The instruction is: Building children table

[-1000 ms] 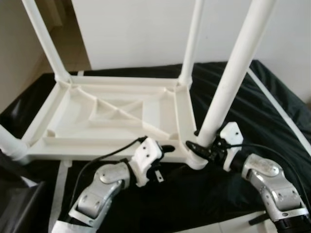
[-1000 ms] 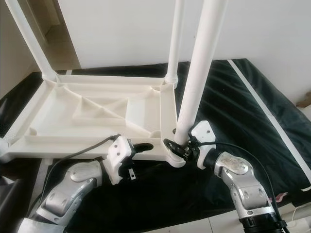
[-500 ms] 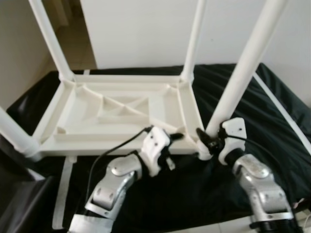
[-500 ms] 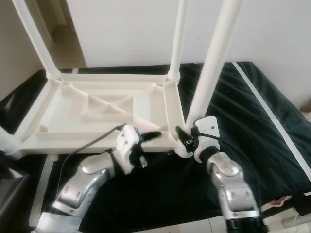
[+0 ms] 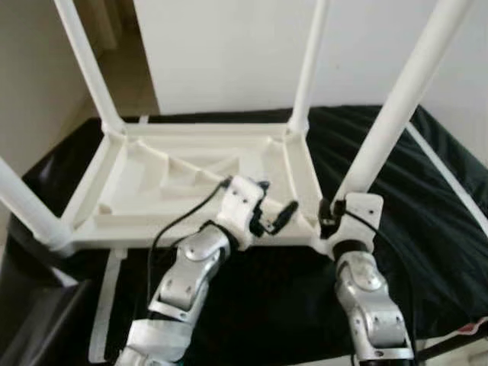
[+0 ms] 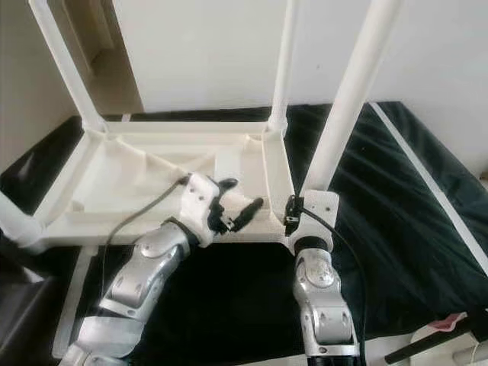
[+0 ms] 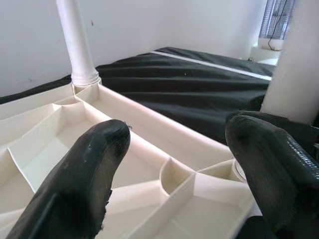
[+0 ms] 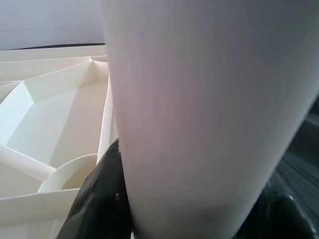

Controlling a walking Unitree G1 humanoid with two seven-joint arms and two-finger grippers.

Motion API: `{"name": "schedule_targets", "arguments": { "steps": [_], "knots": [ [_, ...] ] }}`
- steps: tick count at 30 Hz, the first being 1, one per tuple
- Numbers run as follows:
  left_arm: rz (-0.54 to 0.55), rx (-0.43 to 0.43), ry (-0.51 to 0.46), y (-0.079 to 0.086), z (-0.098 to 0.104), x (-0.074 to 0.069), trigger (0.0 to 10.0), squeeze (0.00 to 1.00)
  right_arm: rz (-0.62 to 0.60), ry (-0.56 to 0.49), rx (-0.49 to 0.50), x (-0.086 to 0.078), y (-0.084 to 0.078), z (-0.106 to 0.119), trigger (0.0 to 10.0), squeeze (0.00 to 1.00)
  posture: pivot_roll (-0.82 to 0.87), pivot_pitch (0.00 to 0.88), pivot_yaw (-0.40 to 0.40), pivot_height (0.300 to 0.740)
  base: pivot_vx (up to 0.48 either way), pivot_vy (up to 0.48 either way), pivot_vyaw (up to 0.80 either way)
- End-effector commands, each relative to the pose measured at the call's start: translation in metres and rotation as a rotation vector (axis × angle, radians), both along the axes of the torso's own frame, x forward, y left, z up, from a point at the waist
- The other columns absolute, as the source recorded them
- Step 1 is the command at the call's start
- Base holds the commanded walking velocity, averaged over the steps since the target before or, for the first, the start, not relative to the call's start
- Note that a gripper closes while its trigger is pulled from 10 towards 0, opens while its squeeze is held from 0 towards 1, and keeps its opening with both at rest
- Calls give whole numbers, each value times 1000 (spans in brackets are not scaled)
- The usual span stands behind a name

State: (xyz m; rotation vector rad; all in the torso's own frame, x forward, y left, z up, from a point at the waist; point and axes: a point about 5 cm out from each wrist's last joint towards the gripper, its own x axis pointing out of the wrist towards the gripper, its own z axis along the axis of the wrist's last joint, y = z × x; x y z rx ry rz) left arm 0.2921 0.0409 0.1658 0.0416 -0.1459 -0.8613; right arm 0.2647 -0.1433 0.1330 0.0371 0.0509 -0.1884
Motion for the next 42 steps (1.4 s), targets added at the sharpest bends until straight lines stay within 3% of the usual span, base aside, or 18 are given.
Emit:
{"name": "schedule_targets", "arguments": {
  "steps": [1, 3, 8, 9, 15, 22, 23, 25, 26, 35, 40, 41, 42],
  "knots": [
    [46, -1, 13, 0, -2, 3, 10000, 0, -53, 149, -1, -7, -8, -29, 10000, 0, -27, 1, 17, 740, 0, 0, 0],
    [-10, 12, 45, -2, -6, 2, 10000, 0, -53, 114, 16, -5, -7, -24, 10000, 0, -24, 0, 18, 740, 0, 0, 0],
    [-25, 8, 63, 0, -8, 3, 10000, 0, -54, 106, 18, -5, -5, -23, 10000, 0, -23, 0, 18, 740, 0, 0, 0],
    [-18, -6, 68, 2, -6, 4, 10000, 0, -47, 93, 9, -4, -6, -21, 10000, 1000, -22, 0, 16, 740, 0, 0, 0],
    [-14, -2, 60, 5, -5, 8, 10000, 0, 13, 22, 14, 0, -12, -10, 10000, 1000, -16, 0, 10, 740, 0, 0, 0],
    [-26, 18, 47, 8, -7, 5, 10000, 0, 185, -54, -45, -1, -34, 2, 10000, 1000, -15, 8, 4, 740, 0, 0, 0],
    [-29, 26, 45, 9, -7, 5, 10000, 0, 285, -60, -89, 0, -37, 5, 10000, 620, -18, 8, 4, 740, 0, 0, 0],
    [-31, 32, 42, 9, -8, 4, 10000, 0, 334, -63, -114, 0, -37, 6, 10000, 620, -19, 7, 3, 740, 0, 0, 0],
    [-35, 34, 41, 9, -8, 4, 10000, 0, 436, -63, -158, 0, -38, 9, 10000, 0, -20, 6, 3, 740, 0, 0, 0],
    [-59, 33, 40, 5, -7, 2, 10000, 0, 740, -49, -217, 7, -35, 14, 10000, 0, -26, 0, 3, 740, 0, 0, 0],
    [-69, 39, 31, 3, -6, 2, 10000, 0, 760, -40, -255, 14, -35, 12, 10000, 0, -25, 0, 4, 740, 0, 0, 0],
    [-72, 41, 28, 2, -5, 2, 10000, 0, 771, -30, -261, 15, -35, 10, 8235, 0, -25, 0, 4, 740, 0, 0, 0],
    [-74, 43, 25, 2, -5, 2, 10000, 0, 779, -24, -263, 16, -35, 8, 4549, 0, -25, 0, 4, 740, 0, 0, 0]
  ]
}}
